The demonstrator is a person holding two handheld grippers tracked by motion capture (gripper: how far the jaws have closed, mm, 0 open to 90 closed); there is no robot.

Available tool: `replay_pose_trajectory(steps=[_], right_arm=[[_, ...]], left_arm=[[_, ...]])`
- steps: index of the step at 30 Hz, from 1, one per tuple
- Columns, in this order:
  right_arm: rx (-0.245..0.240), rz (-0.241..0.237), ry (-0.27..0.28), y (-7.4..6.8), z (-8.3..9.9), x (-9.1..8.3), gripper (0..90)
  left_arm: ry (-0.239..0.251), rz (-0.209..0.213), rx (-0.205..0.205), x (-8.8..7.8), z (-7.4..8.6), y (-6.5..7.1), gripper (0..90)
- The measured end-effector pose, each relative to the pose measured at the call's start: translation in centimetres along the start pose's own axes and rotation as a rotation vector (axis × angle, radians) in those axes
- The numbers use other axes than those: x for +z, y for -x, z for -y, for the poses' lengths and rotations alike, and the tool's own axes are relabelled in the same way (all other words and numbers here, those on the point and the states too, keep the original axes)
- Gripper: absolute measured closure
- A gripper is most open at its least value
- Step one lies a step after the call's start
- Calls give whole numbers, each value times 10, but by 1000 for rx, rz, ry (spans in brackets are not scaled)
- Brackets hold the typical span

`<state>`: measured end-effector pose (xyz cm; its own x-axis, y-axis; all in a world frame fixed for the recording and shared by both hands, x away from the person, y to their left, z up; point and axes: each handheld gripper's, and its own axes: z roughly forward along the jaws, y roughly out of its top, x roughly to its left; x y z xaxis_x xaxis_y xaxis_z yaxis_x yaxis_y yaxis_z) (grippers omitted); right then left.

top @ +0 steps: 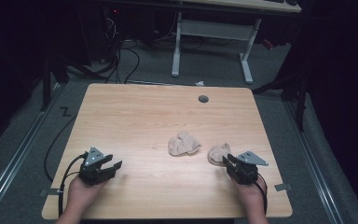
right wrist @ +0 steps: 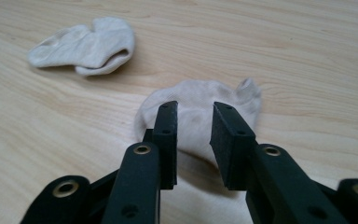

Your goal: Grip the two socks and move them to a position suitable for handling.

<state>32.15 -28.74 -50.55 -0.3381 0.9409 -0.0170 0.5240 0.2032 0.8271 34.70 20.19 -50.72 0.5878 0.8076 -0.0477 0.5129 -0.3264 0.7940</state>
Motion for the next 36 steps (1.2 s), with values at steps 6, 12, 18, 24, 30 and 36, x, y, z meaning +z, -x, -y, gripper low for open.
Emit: replay_pose_trajectory(steps=[6,12,18,24,30,36], right_arm=[[2,33,-4,9,-12,11,835],[17,67,-43,21,-16,26,899],[15,61,-81,23,-12,35,899],[6,58,-120,21,-9,40,899],[-11,46,-147,17,-4,42,899],[-39,23,-150,8,-3,40,899]], left_arm=[[-2,-1,-3,1,0,0,504],[-1,-1,-2,1,1,1,504],[-5,-1,-1,2,2,2,504],[-2,5,4,2,2,3,502],[-2,7,5,2,2,4,502],[-6,11,10,2,2,4,502]])
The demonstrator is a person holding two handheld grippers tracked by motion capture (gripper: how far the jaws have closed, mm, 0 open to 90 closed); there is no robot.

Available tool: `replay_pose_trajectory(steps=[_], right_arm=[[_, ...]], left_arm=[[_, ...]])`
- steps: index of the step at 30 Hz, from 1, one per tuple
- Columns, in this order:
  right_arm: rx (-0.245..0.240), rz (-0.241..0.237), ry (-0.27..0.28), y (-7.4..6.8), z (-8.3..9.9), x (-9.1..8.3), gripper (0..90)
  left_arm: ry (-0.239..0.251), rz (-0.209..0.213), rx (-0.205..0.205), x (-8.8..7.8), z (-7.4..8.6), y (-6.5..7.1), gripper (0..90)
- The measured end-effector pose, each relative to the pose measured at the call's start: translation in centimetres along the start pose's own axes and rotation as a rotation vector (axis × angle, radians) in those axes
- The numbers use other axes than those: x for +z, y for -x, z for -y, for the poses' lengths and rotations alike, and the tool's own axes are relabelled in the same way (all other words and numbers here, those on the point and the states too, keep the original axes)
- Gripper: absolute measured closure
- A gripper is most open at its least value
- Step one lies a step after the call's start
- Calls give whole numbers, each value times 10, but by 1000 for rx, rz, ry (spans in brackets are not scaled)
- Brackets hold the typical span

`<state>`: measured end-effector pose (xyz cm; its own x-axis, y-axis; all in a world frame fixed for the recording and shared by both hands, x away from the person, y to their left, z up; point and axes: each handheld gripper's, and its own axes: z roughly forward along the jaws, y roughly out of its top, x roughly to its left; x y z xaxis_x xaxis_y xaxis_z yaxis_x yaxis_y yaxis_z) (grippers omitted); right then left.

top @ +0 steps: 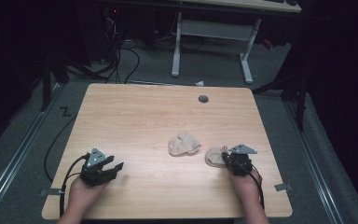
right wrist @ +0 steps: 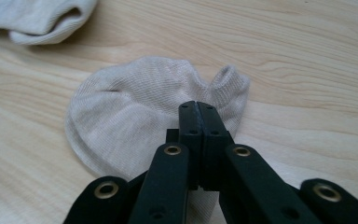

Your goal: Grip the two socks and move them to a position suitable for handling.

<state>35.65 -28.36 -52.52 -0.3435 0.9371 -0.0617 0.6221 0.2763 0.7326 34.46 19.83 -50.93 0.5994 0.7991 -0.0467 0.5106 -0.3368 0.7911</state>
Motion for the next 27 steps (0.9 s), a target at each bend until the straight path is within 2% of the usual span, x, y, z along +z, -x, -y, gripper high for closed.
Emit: replay_pose_trajectory(steps=[7,16,17,22,23,24,25,27], right_arm=[[-49,-52,-4,-19,2,-5,898],[-140,-115,-12,-49,-1,-6,897],[-140,-115,-12,-49,-1,-6,897],[-202,-157,-12,-70,-4,-6,895],[-202,-157,-12,-70,-4,-6,895],[-223,-174,-10,-77,-4,-5,894],[-223,-174,-10,-77,-4,-5,894],[-244,-196,-11,-89,-5,-5,892]], left_arm=[[4,1,2,0,0,0,502],[3,4,5,-1,0,2,503],[3,4,5,-1,0,2,503],[4,5,4,-1,0,2,504],[4,5,4,-1,0,2,504],[4,6,4,-1,0,2,503],[4,6,4,-1,0,2,504],[1,6,9,-1,0,2,504]])
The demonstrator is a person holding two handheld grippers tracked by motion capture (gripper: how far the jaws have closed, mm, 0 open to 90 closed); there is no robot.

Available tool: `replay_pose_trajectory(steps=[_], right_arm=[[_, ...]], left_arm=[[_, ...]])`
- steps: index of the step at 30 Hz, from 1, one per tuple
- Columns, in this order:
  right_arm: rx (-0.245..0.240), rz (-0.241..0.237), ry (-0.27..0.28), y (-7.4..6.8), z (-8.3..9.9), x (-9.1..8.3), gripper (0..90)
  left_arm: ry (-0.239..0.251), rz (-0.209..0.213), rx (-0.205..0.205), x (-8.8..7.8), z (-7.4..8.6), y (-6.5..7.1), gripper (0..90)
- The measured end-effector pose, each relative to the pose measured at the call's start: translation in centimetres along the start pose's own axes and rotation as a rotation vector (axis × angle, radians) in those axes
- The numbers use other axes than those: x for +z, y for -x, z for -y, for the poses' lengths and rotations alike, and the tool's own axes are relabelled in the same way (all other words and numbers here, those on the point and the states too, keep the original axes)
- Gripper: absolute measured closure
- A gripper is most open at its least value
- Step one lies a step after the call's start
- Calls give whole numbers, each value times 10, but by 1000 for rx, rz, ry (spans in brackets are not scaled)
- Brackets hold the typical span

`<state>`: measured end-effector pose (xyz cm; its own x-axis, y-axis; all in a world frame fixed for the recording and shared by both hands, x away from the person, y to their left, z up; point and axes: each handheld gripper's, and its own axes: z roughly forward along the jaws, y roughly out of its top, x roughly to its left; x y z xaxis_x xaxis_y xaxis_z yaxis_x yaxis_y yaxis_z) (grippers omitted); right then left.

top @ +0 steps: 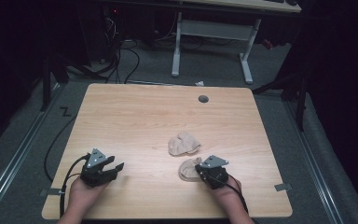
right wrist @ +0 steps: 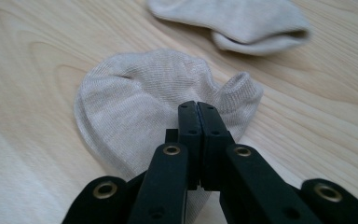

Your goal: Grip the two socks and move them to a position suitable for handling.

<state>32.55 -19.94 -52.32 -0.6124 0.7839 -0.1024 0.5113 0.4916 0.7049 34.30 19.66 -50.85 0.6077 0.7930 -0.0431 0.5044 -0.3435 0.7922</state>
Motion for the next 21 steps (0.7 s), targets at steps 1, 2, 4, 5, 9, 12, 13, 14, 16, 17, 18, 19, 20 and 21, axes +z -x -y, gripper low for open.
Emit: replay_pose_trajectory(steps=[1,2,4,5,9,12,13,14,16,17,18,19,20,21], right_arm=[[-14,-8,3,-3,-1,1,891],[-20,-12,-2,-7,-3,2,889],[-33,-18,2,-10,-4,3,884],[-42,-24,1,-15,-7,3,866],[-41,-27,47,-21,-14,-2,849],[-36,-33,67,-25,-17,-5,841],[-39,-32,74,-29,-19,-5,840],[-38,-30,74,-30,-19,-6,840],[-35,-32,76,-30,-20,-5,840],[-28,-33,68,-30,-20,-5,840],[-24,-42,70,-30,-20,-4,840],[-24,-52,72,-32,-21,-4,837],[-24,-52,72,-32,-21,-4,837],[-41,-91,83,-40,-23,-3,792]], left_arm=[[-1,0,1,0,0,0,504],[-1,0,1,0,0,0,504],[-2,0,2,0,0,0,504],[-2,0,2,0,0,0,504],[-2,0,1,1,0,0,505],[-2,0,1,1,0,0,505],[0,1,0,1,0,1,505],[1,1,1,0,0,1,505],[2,0,1,0,0,1,505],[1,0,1,0,0,0,505],[2,-1,-2,0,0,0,505],[2,0,-2,0,0,0,505],[2,0,-2,0,0,0,505],[1,0,0,1,0,0,505]])
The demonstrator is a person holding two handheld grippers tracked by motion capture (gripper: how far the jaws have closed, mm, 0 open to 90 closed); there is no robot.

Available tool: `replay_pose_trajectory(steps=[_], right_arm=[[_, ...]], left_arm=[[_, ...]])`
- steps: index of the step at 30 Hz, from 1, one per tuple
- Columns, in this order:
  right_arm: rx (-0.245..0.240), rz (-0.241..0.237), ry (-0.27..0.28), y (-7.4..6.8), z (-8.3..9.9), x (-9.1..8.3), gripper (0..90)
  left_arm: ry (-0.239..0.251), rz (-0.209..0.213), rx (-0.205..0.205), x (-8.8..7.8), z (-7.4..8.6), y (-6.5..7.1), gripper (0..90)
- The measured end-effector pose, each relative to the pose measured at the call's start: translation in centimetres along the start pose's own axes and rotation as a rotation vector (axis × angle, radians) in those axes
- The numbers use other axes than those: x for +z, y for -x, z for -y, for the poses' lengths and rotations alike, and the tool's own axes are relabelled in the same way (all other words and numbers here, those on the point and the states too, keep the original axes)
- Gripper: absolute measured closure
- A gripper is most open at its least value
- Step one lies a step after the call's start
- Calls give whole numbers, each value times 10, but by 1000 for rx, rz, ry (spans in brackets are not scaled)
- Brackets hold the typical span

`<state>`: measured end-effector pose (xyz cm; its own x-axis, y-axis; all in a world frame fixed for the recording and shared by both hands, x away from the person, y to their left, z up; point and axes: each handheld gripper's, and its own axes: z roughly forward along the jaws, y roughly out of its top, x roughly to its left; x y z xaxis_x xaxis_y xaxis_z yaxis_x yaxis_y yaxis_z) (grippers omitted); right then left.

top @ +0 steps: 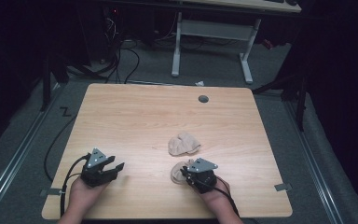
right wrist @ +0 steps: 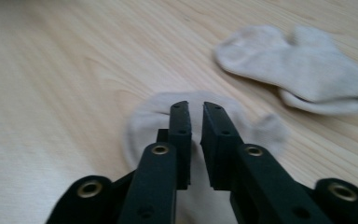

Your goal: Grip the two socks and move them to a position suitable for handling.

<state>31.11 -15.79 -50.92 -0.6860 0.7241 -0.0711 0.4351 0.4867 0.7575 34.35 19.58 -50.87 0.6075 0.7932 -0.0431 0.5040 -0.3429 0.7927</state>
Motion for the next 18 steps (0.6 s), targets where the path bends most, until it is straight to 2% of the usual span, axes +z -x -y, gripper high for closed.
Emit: replay_pose_trajectory(steps=[4,7,13,18], right_arm=[[-40,-29,-13,-16,-3,8,693],[-55,-24,-20,-20,-4,12,665],[-74,28,-59,-19,-2,18,713],[-76,17,-78,-19,-1,21,818]], left_arm=[[0,1,0,0,0,1,505],[0,1,1,0,0,1,506],[1,3,1,0,0,1,506],[1,6,4,0,0,2,507]])
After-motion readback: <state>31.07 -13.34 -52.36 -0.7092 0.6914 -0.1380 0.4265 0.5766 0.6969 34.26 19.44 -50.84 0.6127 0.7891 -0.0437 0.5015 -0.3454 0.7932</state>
